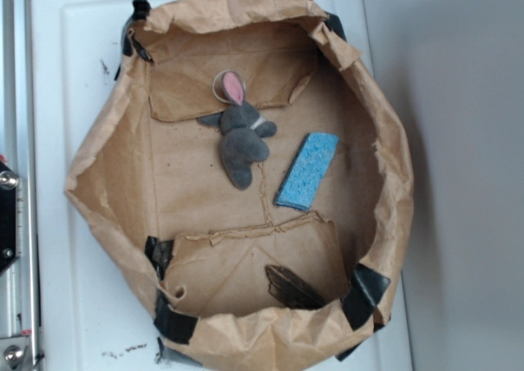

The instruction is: Grab the gray animal.

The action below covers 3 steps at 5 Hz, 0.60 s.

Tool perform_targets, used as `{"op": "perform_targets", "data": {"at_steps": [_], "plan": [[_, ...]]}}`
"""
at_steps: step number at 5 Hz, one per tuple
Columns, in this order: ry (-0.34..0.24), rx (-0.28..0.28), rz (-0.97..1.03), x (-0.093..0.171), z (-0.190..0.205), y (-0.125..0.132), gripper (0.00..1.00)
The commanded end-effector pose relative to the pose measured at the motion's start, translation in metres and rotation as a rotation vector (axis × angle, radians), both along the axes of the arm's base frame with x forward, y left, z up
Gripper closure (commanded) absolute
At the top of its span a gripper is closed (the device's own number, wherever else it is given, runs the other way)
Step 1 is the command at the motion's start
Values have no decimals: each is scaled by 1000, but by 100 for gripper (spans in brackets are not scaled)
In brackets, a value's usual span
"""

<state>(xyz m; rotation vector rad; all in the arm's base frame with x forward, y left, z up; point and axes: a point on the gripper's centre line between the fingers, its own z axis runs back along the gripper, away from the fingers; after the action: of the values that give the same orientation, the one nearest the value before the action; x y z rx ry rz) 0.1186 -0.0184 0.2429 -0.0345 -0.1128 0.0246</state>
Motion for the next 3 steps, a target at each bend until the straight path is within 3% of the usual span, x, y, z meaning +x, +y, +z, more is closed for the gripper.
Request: {"op": "perform_targets", "data": {"at_steps": [1, 2, 3], "plan": [[0, 0, 0, 0, 0, 0, 0], [3, 74, 3, 50, -13, -6, 0], [9, 95, 114, 92, -24, 3, 0]]}}
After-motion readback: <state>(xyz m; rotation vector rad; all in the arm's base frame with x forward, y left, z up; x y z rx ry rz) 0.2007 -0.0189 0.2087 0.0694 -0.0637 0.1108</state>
